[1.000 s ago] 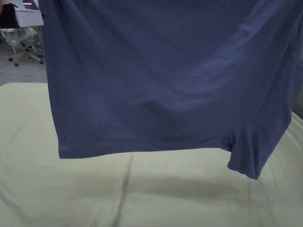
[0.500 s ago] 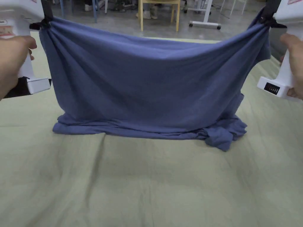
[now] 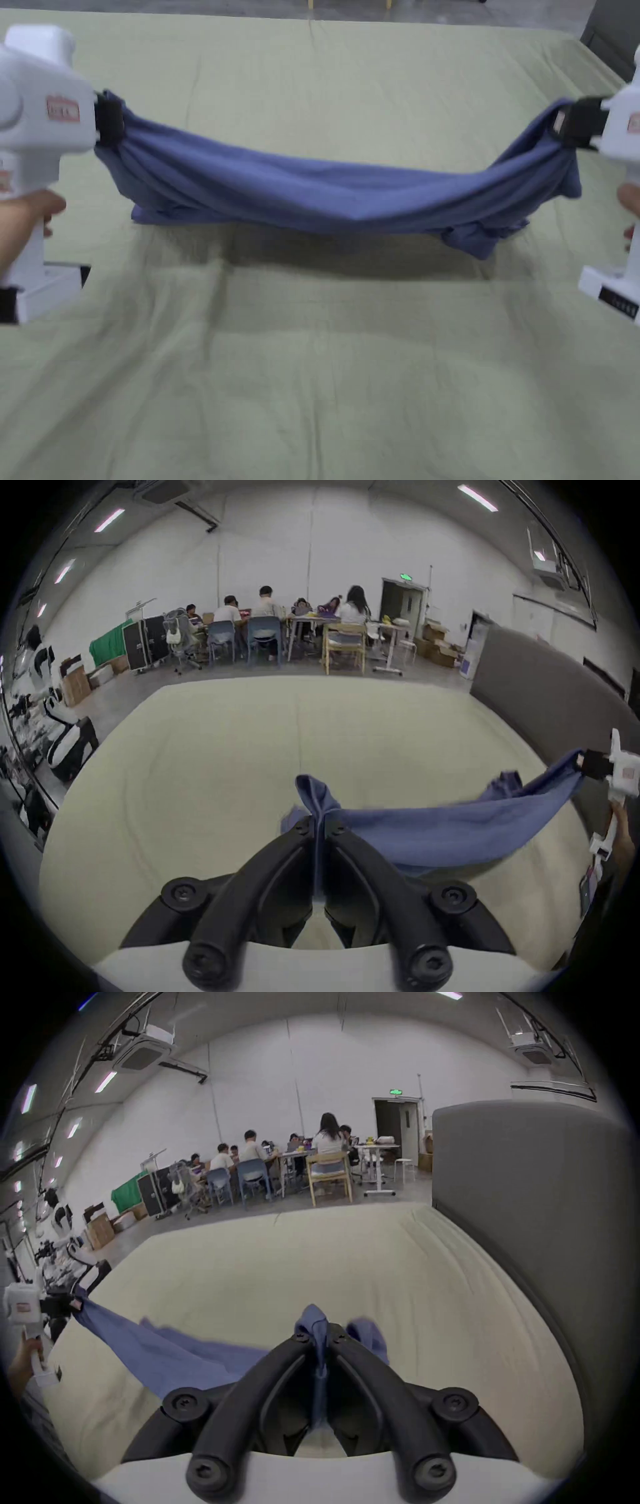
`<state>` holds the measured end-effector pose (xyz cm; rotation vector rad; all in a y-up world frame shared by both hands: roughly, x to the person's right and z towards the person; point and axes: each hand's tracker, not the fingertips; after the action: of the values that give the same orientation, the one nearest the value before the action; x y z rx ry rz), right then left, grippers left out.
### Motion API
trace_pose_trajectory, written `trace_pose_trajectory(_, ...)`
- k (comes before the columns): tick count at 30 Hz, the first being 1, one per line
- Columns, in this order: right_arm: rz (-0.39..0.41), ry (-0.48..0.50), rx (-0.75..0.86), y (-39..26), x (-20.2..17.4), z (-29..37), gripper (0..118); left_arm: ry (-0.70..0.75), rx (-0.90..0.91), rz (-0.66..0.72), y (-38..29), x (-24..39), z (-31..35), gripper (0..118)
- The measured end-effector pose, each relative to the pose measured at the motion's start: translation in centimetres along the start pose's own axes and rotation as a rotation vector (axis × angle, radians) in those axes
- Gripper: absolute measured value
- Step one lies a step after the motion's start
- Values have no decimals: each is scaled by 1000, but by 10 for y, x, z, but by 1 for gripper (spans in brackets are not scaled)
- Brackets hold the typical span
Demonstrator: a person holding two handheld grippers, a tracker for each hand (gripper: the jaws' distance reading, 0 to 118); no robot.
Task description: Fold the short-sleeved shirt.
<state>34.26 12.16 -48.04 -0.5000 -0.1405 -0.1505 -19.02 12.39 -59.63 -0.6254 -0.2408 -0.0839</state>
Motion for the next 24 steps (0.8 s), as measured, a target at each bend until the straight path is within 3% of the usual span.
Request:
trace_pose_trajectory(5,58,8,-97,-77,0,44,5,-21,-67,-33,-74,14,37,2)
trace_pose_trajectory(15,-82,42,-128,-164,28,145,5,-42,-140,5,-169,21,135,2)
trace_pose_trajectory(20,-106,22,-148,-183,45,184,5,-31,-198,29,-199,14,167,2)
trace_pose_trajectory(24,-118,6,-208,-210,53,201,5,-16,-284,-28,-231,23,174,2)
